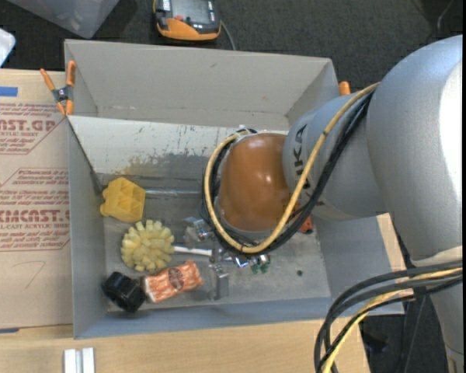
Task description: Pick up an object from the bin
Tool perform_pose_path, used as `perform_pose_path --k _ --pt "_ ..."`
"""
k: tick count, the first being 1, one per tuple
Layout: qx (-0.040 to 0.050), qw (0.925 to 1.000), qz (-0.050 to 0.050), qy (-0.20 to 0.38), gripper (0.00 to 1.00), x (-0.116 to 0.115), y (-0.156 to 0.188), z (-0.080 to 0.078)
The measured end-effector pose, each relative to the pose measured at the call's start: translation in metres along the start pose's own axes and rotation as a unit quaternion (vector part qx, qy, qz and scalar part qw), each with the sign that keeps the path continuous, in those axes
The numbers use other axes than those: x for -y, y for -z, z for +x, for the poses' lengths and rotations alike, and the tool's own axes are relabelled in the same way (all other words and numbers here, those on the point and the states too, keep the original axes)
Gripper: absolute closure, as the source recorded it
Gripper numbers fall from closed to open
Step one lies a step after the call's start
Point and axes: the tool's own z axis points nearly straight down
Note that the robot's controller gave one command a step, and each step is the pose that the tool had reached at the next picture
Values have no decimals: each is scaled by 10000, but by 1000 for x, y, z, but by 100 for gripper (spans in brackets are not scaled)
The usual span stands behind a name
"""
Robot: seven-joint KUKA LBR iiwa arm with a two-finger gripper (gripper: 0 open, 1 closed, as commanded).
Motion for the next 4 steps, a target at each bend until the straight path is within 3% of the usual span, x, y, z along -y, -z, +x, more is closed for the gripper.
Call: perform_pose_path --k 1,2,3,4 --pt "-8 9942 -20 -1079 0 -18 -18 -11" --pt "25 9998 -8 217 0 -3 -19 -7" --pt "24 9944 -28 -1055 100 -14 -19 -7" --pt "23 9944 -29 -1057 100 -14 -19 -7"
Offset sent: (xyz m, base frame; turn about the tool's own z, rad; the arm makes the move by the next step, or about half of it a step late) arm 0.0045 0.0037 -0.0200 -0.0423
